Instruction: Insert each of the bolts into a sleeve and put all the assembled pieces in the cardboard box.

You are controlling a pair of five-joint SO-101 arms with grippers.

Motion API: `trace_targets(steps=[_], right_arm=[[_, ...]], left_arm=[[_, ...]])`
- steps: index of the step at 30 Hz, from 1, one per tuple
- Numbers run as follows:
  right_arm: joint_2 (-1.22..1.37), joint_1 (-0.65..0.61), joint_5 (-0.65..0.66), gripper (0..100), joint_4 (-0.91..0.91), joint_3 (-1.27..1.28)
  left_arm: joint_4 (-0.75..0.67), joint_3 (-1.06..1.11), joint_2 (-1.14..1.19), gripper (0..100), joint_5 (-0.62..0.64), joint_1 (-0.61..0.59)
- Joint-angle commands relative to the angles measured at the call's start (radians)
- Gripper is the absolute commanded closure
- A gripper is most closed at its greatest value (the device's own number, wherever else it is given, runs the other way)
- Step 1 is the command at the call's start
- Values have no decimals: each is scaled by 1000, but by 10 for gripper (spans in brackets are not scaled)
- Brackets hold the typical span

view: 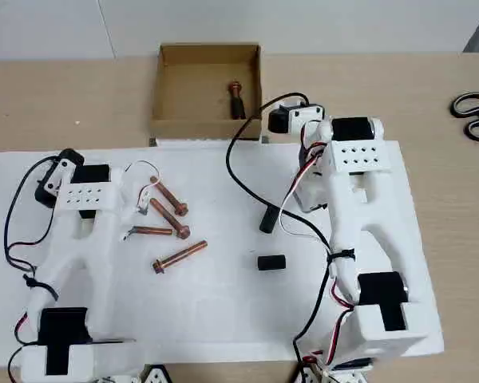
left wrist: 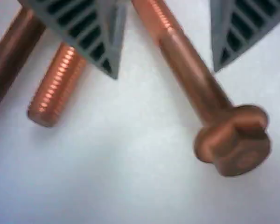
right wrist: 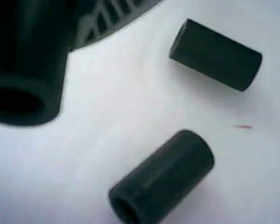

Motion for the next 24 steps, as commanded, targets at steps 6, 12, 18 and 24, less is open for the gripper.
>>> trace_targets(steps=[6, 12, 18, 24], right_arm=[[-45, 2, -5, 989, -16, -6], [-45, 2, -5, 989, -16, -6], [-44, 2, -6, 990, -28, -6], [-44, -8, -6, 990, -30, -6]], left_arm=[[-8, -2, -6, 862, -11, 2], [17, 7, -6, 862, -12, 2], [8, 48, -6, 862, -12, 2], [-49, 58, -6, 862, -12, -3]])
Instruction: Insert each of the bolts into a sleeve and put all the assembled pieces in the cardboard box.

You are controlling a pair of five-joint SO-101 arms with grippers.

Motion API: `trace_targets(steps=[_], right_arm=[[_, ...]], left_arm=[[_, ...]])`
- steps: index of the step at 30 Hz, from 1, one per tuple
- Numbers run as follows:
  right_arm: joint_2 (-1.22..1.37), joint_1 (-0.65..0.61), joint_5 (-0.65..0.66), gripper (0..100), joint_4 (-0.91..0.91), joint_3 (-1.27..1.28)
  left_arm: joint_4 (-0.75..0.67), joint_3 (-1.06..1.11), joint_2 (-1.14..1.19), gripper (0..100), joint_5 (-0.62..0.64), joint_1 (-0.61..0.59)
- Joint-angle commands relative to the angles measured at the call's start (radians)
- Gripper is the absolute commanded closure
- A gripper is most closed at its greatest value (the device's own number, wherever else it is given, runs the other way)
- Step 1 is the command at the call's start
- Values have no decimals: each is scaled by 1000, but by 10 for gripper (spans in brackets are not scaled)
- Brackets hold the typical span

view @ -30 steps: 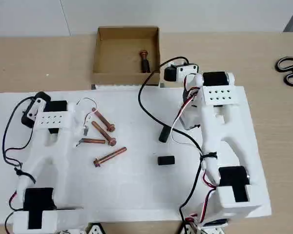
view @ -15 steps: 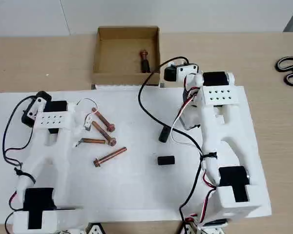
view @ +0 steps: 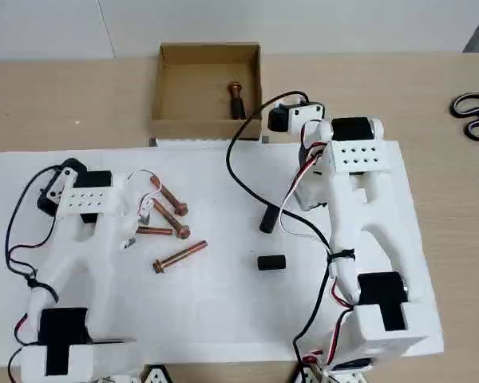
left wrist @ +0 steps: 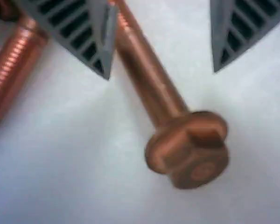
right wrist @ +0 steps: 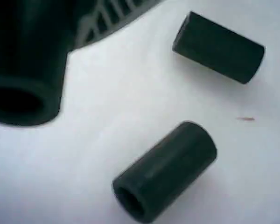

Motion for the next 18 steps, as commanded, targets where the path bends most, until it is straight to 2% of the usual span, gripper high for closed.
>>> trace_targets(steps=[1, 8, 18], right_arm=[[-44, -10, -8, 990, -13, -6], [-44, -21, -6, 990, -13, -6], [-44, -21, -2, 990, -13, -6]], left_arm=[[-60, -4, -3, 862, -11, -3], [-121, -16, 173, 862, -11, -2], [-54, -150, 304, 866, -6, -5]])
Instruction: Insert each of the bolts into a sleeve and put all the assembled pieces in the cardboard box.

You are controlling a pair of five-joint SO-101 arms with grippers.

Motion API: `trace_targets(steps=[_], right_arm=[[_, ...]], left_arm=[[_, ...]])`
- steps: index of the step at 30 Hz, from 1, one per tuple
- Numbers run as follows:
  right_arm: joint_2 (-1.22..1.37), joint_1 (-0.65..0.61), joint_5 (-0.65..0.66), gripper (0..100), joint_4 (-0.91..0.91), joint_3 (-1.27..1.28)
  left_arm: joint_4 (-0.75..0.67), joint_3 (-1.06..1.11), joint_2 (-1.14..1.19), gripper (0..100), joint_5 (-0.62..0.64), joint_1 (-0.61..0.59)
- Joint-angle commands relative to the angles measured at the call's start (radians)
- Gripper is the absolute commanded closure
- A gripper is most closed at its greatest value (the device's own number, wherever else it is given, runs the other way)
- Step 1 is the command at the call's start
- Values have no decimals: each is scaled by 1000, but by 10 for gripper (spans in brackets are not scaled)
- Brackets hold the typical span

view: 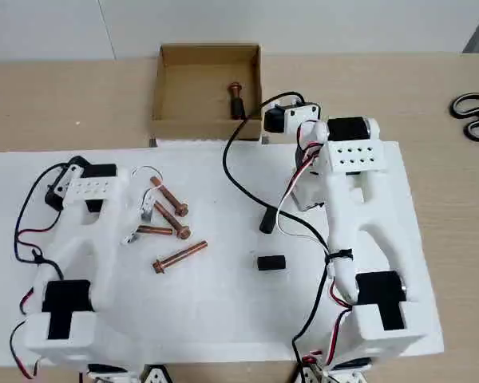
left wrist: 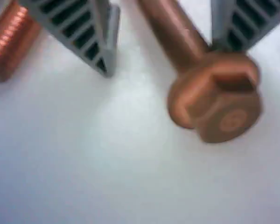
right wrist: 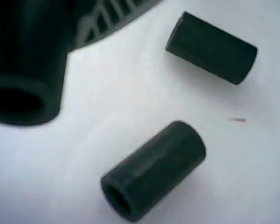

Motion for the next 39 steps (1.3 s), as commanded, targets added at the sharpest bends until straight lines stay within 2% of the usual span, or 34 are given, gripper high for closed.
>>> trace_targets(steps=[1, 5, 13, 16, 22, 28, 33, 37, 39], right_arm=[[-44, -2, 0, 990, -13, -6], [-44, -2, 0, 990, -13, -6], [-44, -2, 0, 990, -13, -6], [-44, -2, 0, 990, -13, -6], [-53, -5, -2, 990, -4, -8], [-59, -19, -6, 990, 10, -11], [-165, -85, -8, 990, 47, -11], [-255, -133, -8, 991, 67, -8], [-282, -156, -8, 991, 94, -8]], left_arm=[[8, -51, 60, 879, -5, -9], [31, -91, 61, 994, -5, -9], [32, -111, 60, 994, -9, -9], [106, -174, 60, 994, -17, -6], [358, -435, 60, 994, -218, -3], [511, -673, 60, 994, -341, -3], [542, -809, 52, 994, -465, -3], [542, -831, -34, 994, -477, -3], [539, -834, -83, 994, -531, -2]])
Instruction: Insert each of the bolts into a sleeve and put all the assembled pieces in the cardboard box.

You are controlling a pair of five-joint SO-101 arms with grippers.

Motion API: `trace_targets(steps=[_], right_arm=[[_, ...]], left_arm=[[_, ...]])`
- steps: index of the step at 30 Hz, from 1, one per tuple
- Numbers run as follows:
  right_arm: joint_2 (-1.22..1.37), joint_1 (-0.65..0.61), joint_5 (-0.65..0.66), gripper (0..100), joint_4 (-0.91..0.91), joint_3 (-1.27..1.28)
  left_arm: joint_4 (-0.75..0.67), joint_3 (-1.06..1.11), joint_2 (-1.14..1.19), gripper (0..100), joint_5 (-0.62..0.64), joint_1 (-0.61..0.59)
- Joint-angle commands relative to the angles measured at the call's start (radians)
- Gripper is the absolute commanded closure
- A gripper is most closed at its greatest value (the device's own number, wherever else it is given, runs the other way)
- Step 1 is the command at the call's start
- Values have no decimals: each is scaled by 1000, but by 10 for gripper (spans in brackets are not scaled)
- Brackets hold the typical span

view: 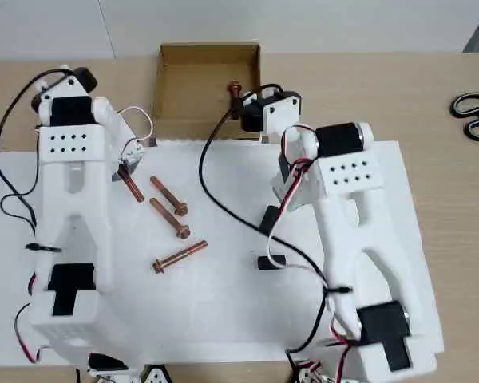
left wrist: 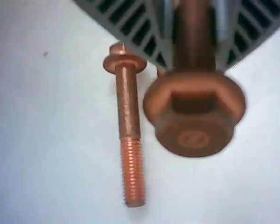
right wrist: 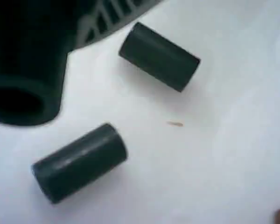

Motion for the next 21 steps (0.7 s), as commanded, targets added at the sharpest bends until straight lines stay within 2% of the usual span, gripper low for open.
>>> trace_targets(steps=[1, 9, 17, 21], right_arm=[[-82, -38, -8, 991, 54, -8], [-120, -56, -146, 992, 97, -6], [-229, -203, -235, 995, 101, -5], [-295, -234, -281, 995, 99, 5]], left_arm=[[11, -51, -143, 994, -89, 3], [6, -48, -333, 994, -269, 3], [11, -45, -473, 994, -356, 3], [8, -5, -560, 994, -422, 21]])
